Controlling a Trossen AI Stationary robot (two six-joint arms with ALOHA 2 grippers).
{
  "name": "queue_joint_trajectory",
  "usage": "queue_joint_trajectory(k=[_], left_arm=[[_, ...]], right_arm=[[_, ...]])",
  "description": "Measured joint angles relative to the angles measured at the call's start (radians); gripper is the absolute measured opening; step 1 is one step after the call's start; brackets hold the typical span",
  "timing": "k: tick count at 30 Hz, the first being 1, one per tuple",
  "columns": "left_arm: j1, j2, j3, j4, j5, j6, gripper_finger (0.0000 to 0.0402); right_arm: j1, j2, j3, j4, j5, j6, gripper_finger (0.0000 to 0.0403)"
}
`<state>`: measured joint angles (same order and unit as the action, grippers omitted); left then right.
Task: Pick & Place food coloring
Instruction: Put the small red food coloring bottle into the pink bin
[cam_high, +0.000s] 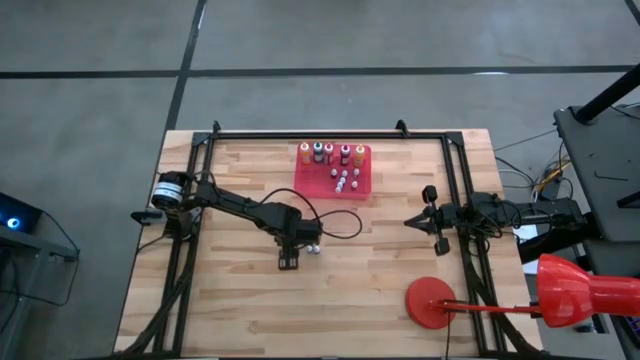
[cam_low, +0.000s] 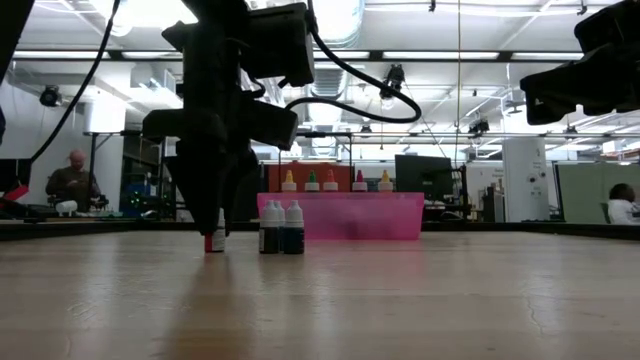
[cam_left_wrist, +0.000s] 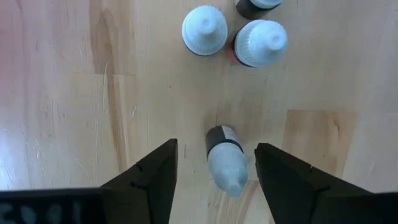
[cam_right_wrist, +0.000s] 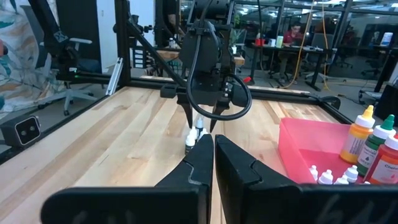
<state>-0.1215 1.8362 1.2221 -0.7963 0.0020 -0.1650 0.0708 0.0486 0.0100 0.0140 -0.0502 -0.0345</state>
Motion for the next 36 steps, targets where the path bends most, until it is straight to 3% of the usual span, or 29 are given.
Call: queue_joint_trajectory(k=[20, 30, 36], left_arm=[[0.002, -0.002, 0.002, -0.006, 0.001, 0.001, 0.0058], [0.044, -0.007, 0.115, -0.101, 0.002, 0.015, 0.0054], [0.101, -0.008, 0.24, -0.251, 0.002, 0.016, 0.0055]], right_arm=[[0.0, 0.0, 0.0, 0.0, 0.0, 0.0, 0.0008], [0.001, 0.0, 0.0, 0.0, 0.0, 0.0, 0.0008], [0.001, 0.0, 0.0, 0.0, 0.0, 0.0, 0.0008]])
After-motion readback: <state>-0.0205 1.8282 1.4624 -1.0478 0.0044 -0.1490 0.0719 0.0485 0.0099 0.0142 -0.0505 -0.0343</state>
